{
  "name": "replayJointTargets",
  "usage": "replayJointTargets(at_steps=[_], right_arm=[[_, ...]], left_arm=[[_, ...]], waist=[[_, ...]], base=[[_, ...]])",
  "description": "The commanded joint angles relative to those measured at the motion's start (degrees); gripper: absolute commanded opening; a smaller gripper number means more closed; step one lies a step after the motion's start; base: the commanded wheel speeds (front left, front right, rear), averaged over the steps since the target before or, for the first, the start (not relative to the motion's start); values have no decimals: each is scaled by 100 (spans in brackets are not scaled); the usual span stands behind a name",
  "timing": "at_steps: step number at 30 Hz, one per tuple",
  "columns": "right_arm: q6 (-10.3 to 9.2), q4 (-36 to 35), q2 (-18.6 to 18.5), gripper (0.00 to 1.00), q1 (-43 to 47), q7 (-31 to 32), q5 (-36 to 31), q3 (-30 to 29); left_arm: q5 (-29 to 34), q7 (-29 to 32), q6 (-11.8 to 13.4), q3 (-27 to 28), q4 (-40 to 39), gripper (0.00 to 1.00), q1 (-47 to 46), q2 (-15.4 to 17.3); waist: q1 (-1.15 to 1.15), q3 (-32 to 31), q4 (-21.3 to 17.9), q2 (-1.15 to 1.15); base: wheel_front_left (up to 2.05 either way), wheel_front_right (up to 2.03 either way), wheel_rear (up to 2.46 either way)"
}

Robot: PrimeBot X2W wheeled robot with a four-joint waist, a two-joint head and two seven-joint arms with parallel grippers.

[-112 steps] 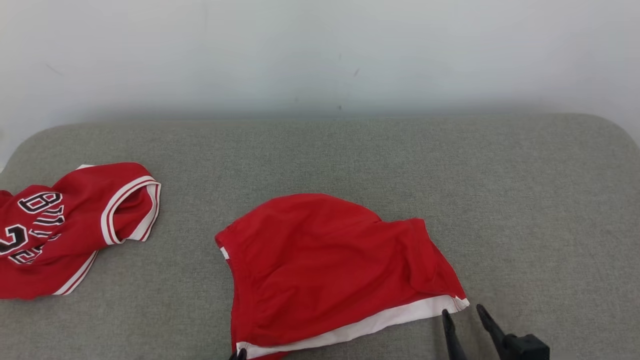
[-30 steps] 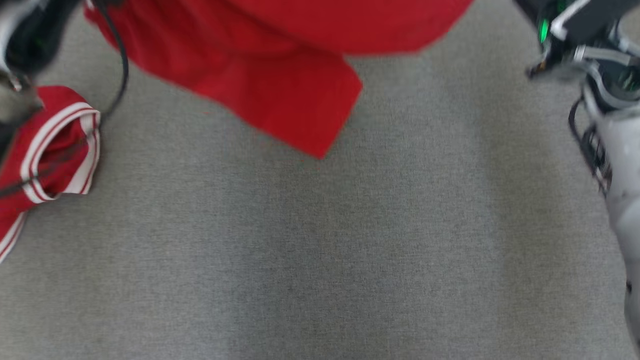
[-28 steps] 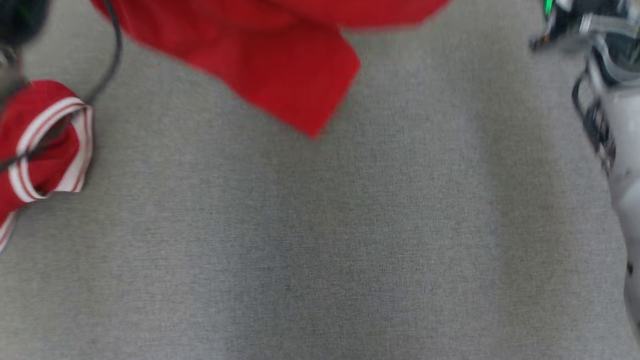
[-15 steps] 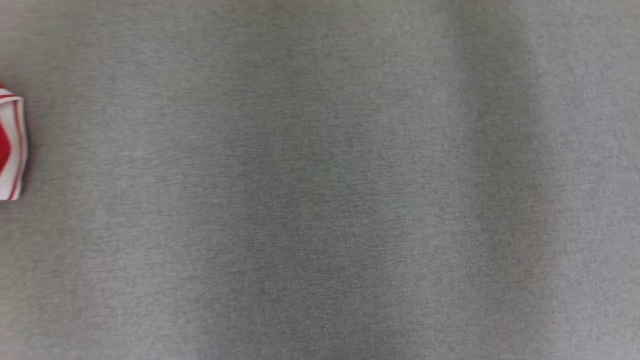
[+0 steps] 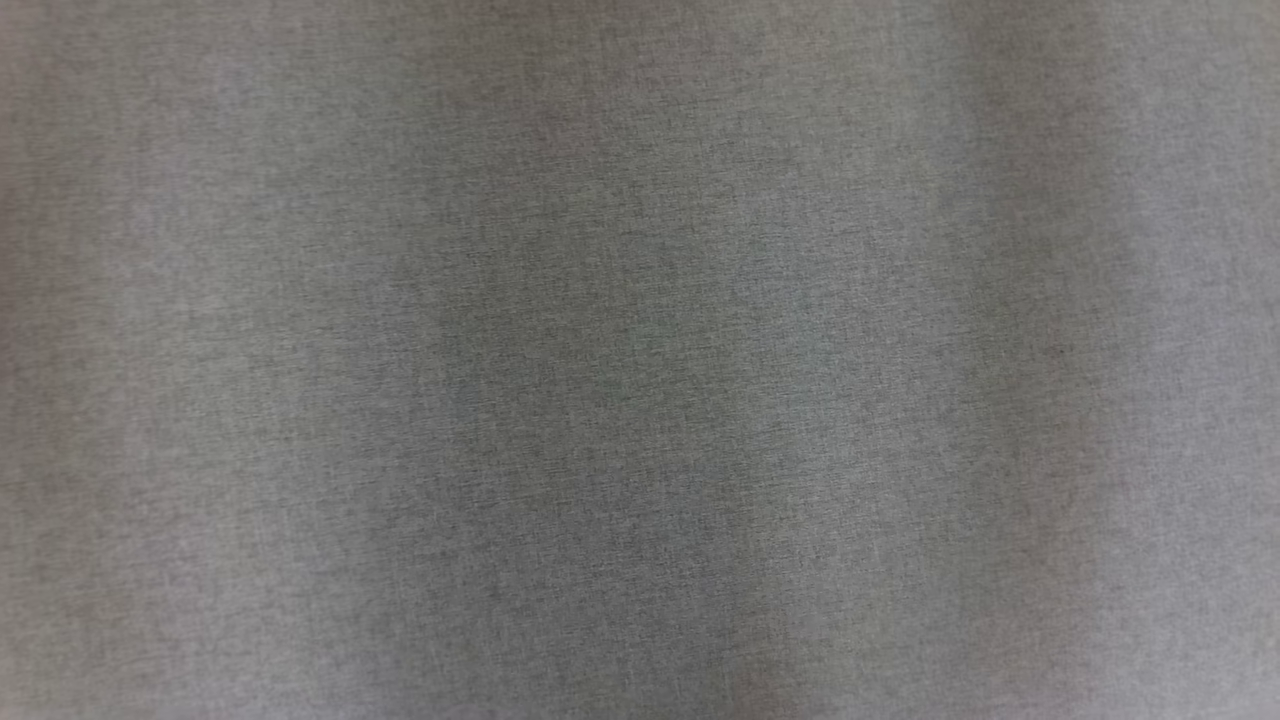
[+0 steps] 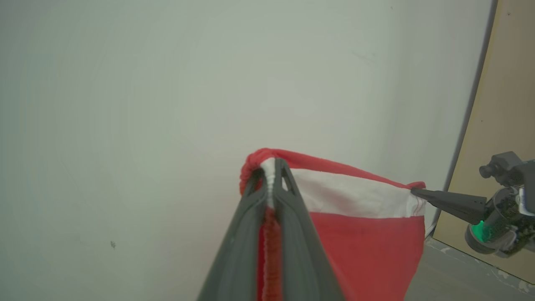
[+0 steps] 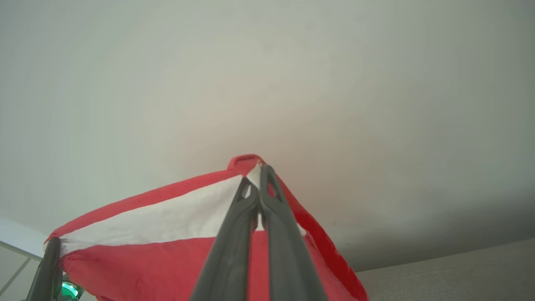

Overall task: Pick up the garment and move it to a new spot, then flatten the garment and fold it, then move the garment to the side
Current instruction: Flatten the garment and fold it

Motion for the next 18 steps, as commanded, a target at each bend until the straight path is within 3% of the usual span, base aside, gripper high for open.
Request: replayJointTargets(at_steps=[1, 10, 15, 18], right_arm=[[10, 8, -18, 0, -87, -43, -18, -3], [9, -70, -69, 0, 14, -99, 17, -7], [10, -502, -269, 0, 654, 80, 152, 29], [9, -1053, -463, 0, 1557, 155, 273, 111]], left_arm=[[-81, -46, 8, -48, 7, 0, -85, 24], [-455, -235, 7, -505, -70, 0, -40, 27], [-780, -619, 7, -582, -259, 0, 533, -6], [-786, -803, 7, -702, -548, 0, 1209, 175]], waist=[[-1, 20, -37, -1], [-1, -42, -123, -1], [-1, -327, -14, -1], [-1, -678, 0, -1]], base=[[0, 0, 0], [0, 0, 0], [0, 0, 0], [0, 0, 0]])
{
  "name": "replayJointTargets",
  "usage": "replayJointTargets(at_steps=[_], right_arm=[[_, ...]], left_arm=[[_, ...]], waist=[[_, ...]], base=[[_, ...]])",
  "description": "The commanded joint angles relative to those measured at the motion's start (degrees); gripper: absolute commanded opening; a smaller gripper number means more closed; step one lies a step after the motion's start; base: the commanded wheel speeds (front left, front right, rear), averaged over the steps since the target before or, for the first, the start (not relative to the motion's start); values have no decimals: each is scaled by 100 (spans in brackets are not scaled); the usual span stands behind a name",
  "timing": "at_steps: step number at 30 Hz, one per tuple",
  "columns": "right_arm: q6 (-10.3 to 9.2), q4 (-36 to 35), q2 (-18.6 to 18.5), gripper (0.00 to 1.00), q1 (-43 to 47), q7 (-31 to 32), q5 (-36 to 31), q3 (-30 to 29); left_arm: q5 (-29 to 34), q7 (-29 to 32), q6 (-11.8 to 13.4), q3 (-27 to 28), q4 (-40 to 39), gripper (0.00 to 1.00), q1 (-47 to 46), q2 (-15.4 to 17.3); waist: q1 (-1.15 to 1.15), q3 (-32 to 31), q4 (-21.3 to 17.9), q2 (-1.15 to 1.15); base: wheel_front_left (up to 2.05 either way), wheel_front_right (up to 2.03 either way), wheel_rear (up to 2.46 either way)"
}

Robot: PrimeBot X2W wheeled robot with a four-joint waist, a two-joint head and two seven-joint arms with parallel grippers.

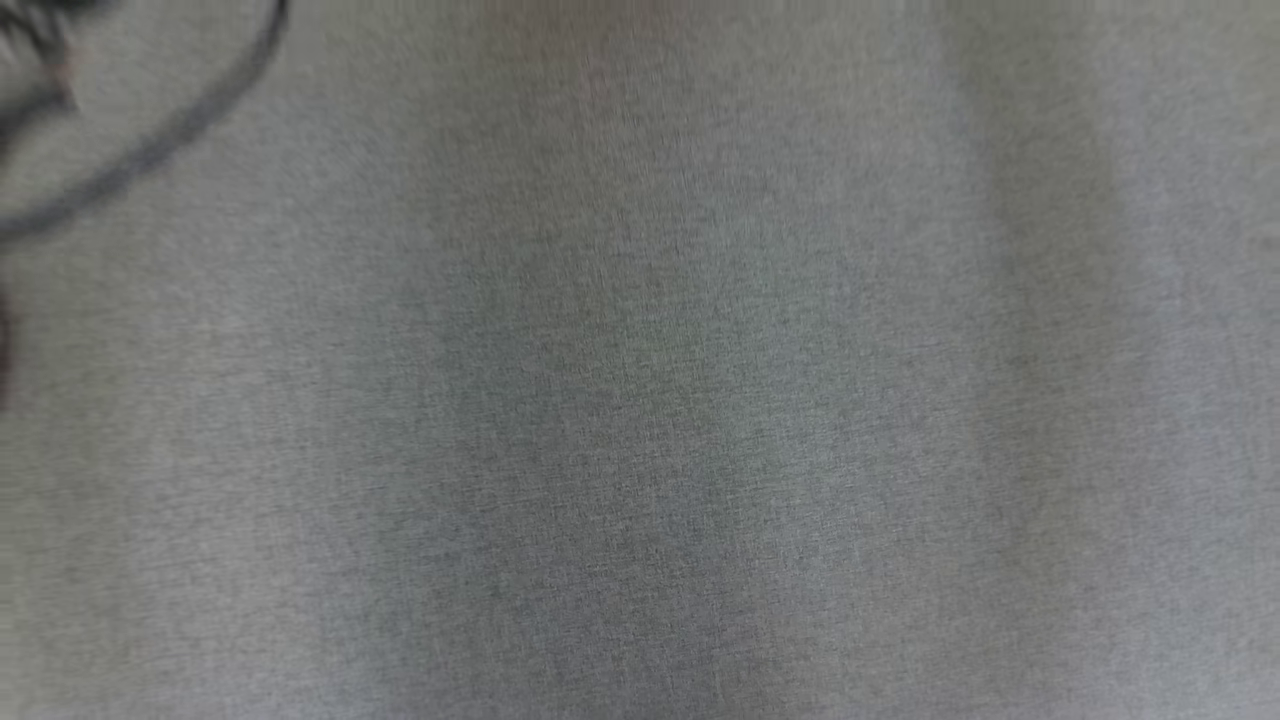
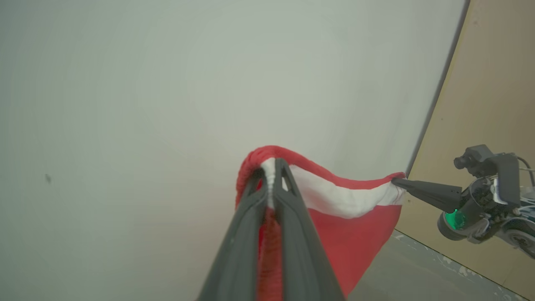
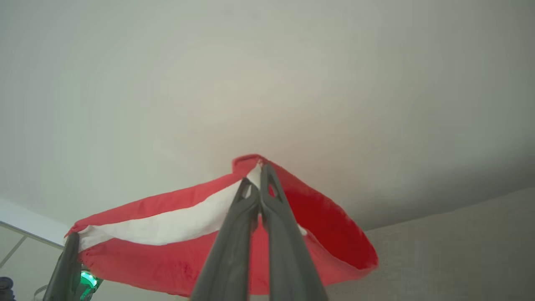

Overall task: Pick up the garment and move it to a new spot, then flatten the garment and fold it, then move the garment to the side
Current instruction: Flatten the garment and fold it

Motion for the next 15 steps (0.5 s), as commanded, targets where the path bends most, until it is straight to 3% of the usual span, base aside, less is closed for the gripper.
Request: replayJointTargets(at_steps=[1, 7, 15], right_arm=[[10, -301, -107, 0, 556, 33, 98, 36], [10, -1121, -365, 0, 2062, 197, 294, 142], [11, -2397, -544, 0, 4634, 277, 638, 196]], left_arm=[[-95, -92, 6, 43, -188, 0, 458, 121], [43, -130, 6, 332, -834, 0, 1699, 364], [647, -126, 6, 1266, -1646, 0, 4293, 93]], waist=[[0, -407, 50, 0], [0, -879, 94, 0], [0, -1471, 221, 0]], base=[[0, 0, 0], [0, 0, 0], [0, 0, 0]])
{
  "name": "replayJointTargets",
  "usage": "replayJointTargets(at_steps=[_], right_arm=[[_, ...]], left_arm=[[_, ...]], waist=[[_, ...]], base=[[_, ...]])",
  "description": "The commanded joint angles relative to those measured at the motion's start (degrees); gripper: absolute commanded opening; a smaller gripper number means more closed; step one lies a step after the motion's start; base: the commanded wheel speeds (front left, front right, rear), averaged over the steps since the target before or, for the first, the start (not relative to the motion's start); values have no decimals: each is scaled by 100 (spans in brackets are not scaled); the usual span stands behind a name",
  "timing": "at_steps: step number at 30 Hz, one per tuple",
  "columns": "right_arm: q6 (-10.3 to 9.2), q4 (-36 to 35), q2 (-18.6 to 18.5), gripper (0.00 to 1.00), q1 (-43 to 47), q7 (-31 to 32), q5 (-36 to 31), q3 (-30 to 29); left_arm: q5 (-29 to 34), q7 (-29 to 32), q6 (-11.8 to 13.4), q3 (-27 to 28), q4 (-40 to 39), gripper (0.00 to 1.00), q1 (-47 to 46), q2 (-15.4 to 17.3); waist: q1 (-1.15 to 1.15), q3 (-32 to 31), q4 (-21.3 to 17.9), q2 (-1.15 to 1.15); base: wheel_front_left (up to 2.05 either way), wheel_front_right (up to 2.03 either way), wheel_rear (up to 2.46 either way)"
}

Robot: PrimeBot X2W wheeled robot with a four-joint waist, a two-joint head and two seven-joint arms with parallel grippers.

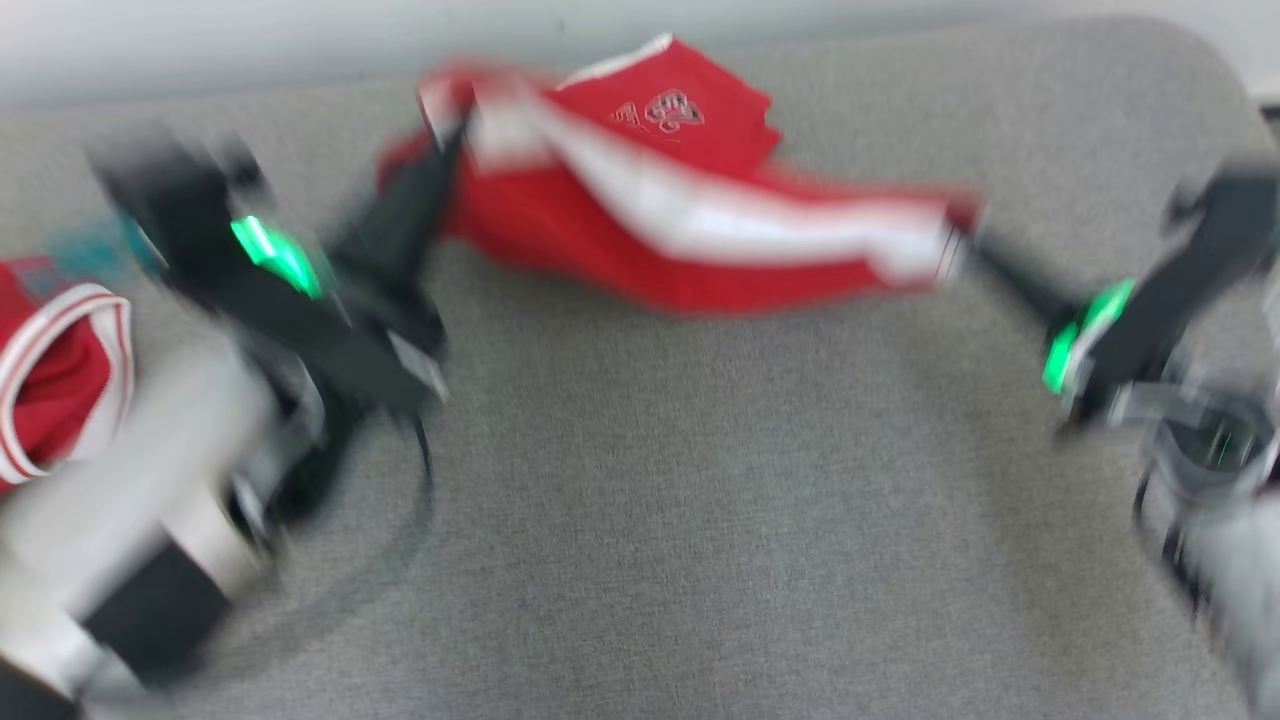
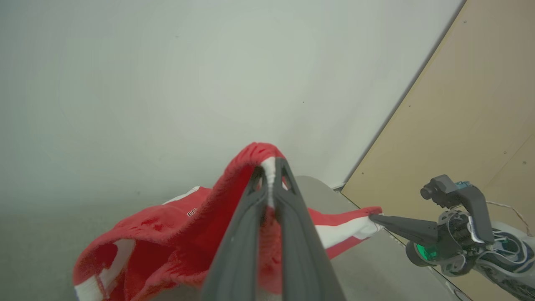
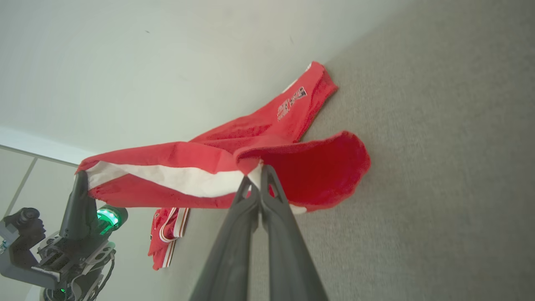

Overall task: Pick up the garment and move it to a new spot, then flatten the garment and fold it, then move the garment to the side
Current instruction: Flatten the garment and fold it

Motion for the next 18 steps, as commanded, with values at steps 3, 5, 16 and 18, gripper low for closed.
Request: replayJointTargets(at_steps=[3, 5, 16, 18], right_arm=[[11, -466, -142, 0, 974, -17, 21, 65], [11, -770, -281, 0, 1508, 0, -92, 170], [11, -1406, -616, 0, 3936, -864, -83, -151], [11, -1532, -622, 0, 4309, -903, 16, -160]], left_arm=[[403, -12, 6, 126, -207, 0, 884, -174], [624, -12, 6, 66, -314, 0, 1375, -160], [1554, -12, 6, -182, -336, 0, 3597, -145], [1647, -12, 6, -227, -322, 0, 3785, -180]], waist=[[2, -446, 158, 1], [2, -542, 174, 1], [2, -1096, 333, 1], [2, -1179, 366, 1]], base=[[0, 0, 0], [0, 0, 0], [0, 0, 0], [0, 0, 0]])
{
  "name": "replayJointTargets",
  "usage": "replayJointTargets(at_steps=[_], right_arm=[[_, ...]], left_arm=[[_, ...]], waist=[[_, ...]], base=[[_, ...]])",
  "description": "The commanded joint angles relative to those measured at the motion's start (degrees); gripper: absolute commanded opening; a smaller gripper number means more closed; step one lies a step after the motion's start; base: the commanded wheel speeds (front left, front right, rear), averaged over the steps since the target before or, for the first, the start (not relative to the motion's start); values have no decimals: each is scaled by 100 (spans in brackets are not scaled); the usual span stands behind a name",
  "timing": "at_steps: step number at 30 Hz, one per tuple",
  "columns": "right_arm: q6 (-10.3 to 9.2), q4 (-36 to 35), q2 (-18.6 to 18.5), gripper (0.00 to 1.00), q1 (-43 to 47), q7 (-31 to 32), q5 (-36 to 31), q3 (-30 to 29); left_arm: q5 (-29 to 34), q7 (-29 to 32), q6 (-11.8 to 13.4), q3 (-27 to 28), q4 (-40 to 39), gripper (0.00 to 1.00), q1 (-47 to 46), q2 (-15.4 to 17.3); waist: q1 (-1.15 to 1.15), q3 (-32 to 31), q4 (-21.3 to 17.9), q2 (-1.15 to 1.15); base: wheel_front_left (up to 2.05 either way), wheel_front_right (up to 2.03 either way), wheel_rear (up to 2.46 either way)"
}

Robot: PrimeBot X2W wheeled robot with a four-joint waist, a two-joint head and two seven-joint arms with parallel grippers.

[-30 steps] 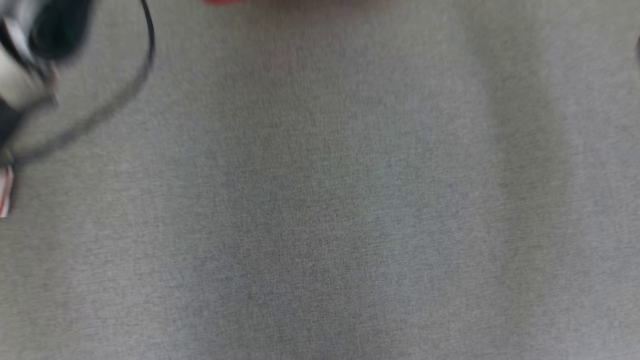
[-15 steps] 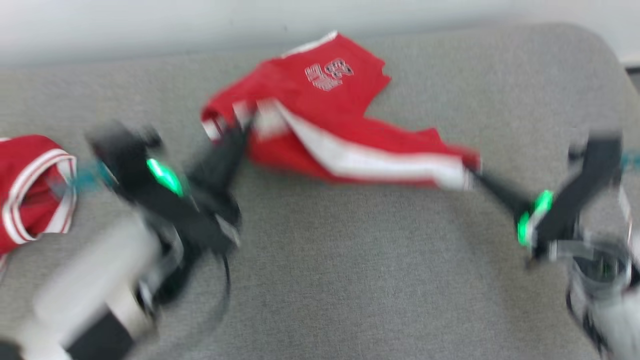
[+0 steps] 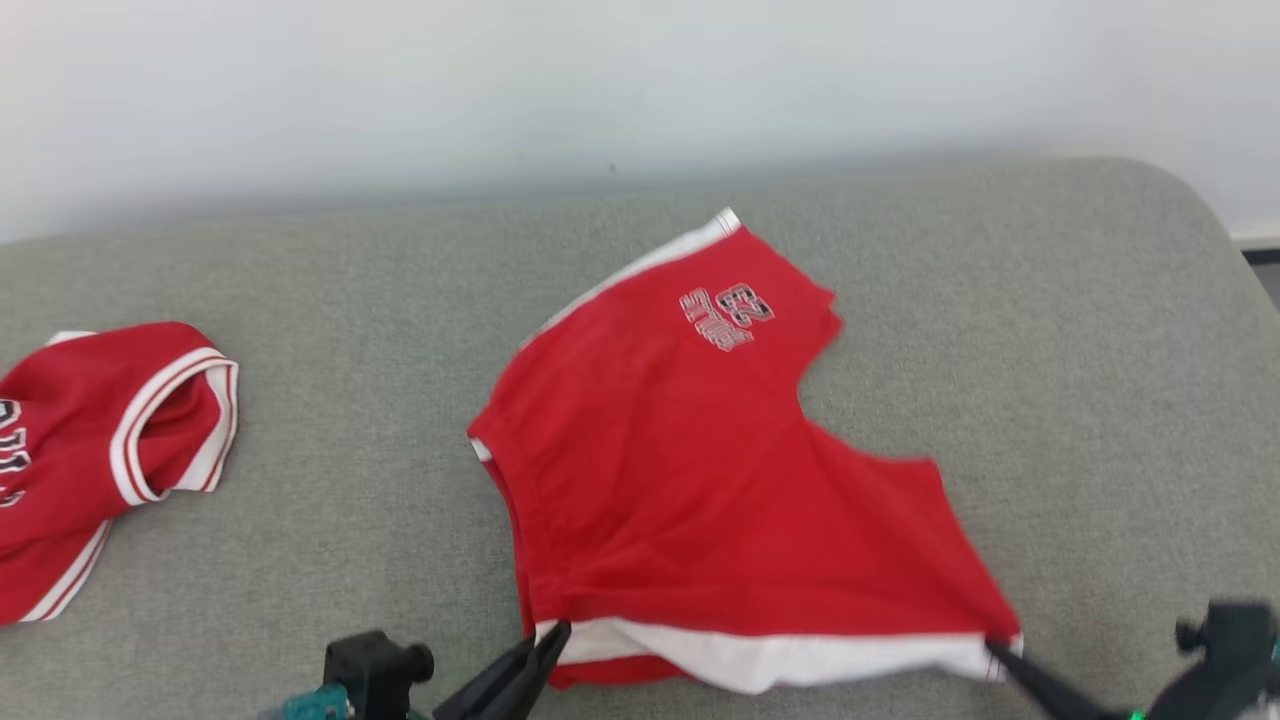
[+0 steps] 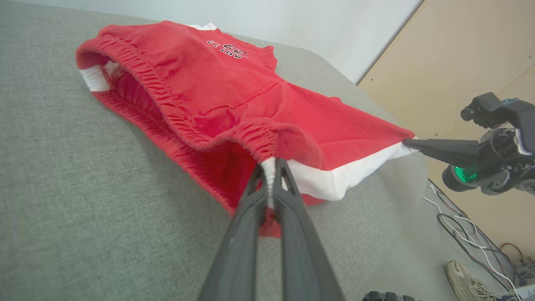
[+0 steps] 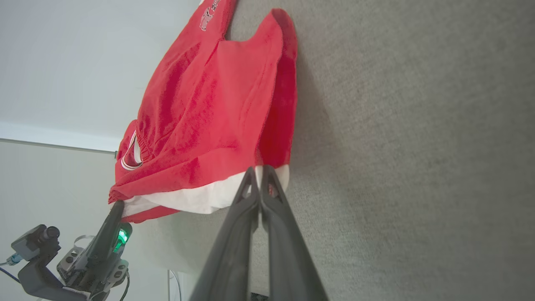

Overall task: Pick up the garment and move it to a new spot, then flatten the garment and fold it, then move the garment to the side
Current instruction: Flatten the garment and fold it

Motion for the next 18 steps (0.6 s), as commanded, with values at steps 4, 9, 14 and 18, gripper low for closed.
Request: replayJointTargets(at_steps=[4, 9, 14, 18], right_arm=[[11, -221, -4, 0, 616, 3, 148, 93], [11, -281, -40, 0, 965, -115, 353, -75], [11, -229, -56, 0, 1199, -165, 506, -185], [11, -147, -55, 0, 1301, -195, 544, -202]], left_arm=[[296, -7, 6, 157, -50, 0, 438, -24], [767, -7, 6, 506, -174, 0, 959, 111], [1037, -7, 6, 807, -219, 0, 1358, 94], [1121, -7, 7, 924, -213, 0, 1572, -28]], waist=[[1, -247, 99, 1], [1, -309, 84, 1], [1, -383, 131, 1], [1, -425, 211, 1]], base=[[0, 0, 0], [0, 0, 0], [0, 0, 0], [0, 0, 0]])
